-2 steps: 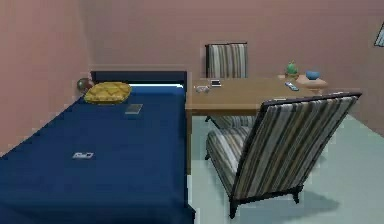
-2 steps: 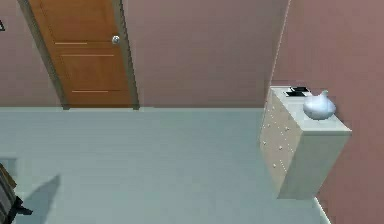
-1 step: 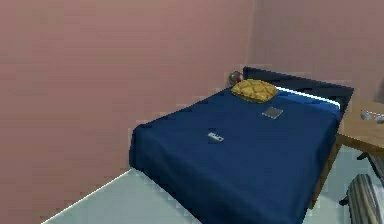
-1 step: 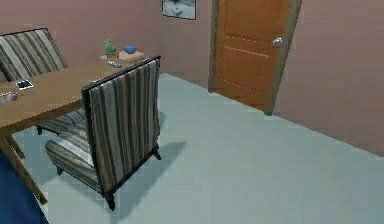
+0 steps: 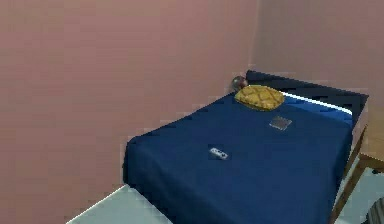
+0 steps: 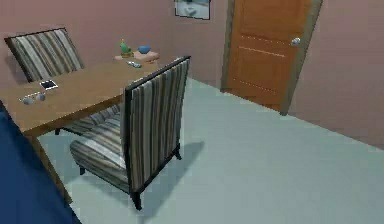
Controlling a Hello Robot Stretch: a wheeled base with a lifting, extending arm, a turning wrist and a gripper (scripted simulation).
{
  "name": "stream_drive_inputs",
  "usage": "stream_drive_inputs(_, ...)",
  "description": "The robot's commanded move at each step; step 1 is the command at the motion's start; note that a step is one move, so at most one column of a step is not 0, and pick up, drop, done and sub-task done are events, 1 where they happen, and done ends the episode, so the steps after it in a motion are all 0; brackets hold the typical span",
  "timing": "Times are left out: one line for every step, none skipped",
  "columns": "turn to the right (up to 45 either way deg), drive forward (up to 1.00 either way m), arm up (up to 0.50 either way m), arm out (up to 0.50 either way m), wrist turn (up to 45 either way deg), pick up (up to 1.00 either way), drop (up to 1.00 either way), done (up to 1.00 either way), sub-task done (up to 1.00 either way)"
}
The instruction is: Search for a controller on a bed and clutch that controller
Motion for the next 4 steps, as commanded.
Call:
stream_drive_inputs(-45.0, 0.00, 0.00, 0.00, 0.0, 0.00, 0.00, 0.00, 0.00)
stream_drive_inputs(-33.0, 0.00, 0.00, 0.00, 0.0, 0.00, 0.00, 0.00, 0.00)
stream_drive_inputs(-3.0, 0.00, 0.00, 0.00, 0.0, 0.00, 0.00, 0.00, 0.00)
stream_drive_inputs(45.0, 0.00, 0.00, 0.00, 0.0, 0.00, 0.00, 0.00, 0.00)
